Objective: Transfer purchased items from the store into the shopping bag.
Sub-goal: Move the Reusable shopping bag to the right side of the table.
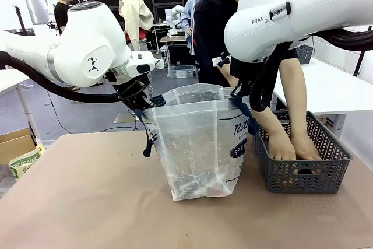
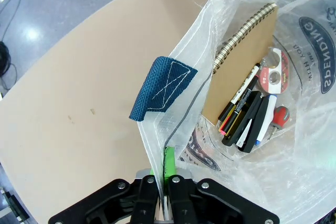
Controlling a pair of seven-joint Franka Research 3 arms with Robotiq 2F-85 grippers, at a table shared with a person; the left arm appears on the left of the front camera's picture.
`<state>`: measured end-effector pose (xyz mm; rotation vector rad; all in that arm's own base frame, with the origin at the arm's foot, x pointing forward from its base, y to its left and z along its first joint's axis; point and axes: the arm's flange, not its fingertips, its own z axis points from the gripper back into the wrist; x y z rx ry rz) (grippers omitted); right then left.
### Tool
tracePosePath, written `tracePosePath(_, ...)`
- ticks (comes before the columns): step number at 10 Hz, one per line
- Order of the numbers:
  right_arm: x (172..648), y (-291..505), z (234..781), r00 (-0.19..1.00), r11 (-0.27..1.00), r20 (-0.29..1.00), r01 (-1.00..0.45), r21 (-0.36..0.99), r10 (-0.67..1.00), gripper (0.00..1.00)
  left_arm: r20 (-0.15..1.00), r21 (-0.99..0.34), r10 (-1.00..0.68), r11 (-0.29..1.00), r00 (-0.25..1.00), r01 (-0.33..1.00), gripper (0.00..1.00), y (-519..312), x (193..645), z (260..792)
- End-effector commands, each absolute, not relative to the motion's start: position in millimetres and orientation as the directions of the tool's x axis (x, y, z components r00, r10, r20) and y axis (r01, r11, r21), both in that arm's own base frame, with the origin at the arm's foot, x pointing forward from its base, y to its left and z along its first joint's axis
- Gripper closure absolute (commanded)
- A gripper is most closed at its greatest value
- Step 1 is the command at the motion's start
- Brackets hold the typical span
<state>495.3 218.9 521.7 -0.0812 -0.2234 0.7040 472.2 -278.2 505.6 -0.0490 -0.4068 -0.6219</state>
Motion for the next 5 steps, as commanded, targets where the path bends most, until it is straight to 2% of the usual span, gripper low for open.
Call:
tracePosePath(1,495.7,217.5,521.3,0.741,0.762,0.176,-0.63,-0.15,0.648,1.0,0.386,0.074,-0.55,0.818,0.74,0.57,1.0,-277.0,472.1,504.0)
tracePosePath(5,495.7,217.5,521.3,0.741,0.762,0.176,-0.63,-0.15,0.648,1.0,0.386,0.074,-0.55,0.818,0.74,0.57,1.0,-277.0,472.1,504.0)
